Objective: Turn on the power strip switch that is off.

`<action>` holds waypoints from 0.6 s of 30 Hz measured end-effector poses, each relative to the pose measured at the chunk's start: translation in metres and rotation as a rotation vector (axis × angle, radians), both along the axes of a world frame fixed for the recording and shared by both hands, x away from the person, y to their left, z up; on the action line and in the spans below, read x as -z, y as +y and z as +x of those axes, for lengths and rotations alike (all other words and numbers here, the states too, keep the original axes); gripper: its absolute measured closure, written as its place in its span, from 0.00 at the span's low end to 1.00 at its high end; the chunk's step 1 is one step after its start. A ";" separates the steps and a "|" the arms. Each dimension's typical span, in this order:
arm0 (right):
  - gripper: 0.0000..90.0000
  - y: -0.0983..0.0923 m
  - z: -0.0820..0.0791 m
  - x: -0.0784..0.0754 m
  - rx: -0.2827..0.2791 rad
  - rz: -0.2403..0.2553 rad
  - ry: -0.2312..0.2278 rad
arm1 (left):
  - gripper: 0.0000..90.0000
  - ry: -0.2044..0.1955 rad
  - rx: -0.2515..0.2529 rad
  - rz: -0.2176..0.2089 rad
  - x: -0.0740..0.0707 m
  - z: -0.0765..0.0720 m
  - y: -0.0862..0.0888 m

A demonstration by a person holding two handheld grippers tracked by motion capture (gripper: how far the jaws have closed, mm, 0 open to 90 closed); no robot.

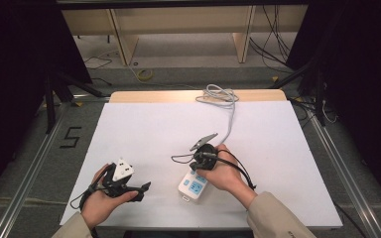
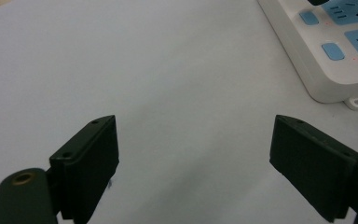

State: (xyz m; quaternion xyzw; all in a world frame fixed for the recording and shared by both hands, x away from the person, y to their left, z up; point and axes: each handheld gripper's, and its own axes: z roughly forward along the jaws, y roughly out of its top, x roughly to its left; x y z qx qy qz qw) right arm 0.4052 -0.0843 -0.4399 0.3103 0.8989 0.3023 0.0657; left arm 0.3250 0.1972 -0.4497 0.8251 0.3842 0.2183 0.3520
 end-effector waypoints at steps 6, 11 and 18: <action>0.94 -0.007 -0.002 -0.004 0.016 0.028 -0.018 | 0.17 0.003 0.002 0.003 0.000 0.000 0.000; 0.90 -0.014 -0.003 -0.009 0.038 0.054 -0.044 | 0.17 0.000 -0.001 -0.001 0.000 0.000 0.000; 0.82 -0.029 -0.007 -0.013 0.059 0.096 -0.067 | 0.17 0.002 -0.003 0.004 0.000 0.000 0.001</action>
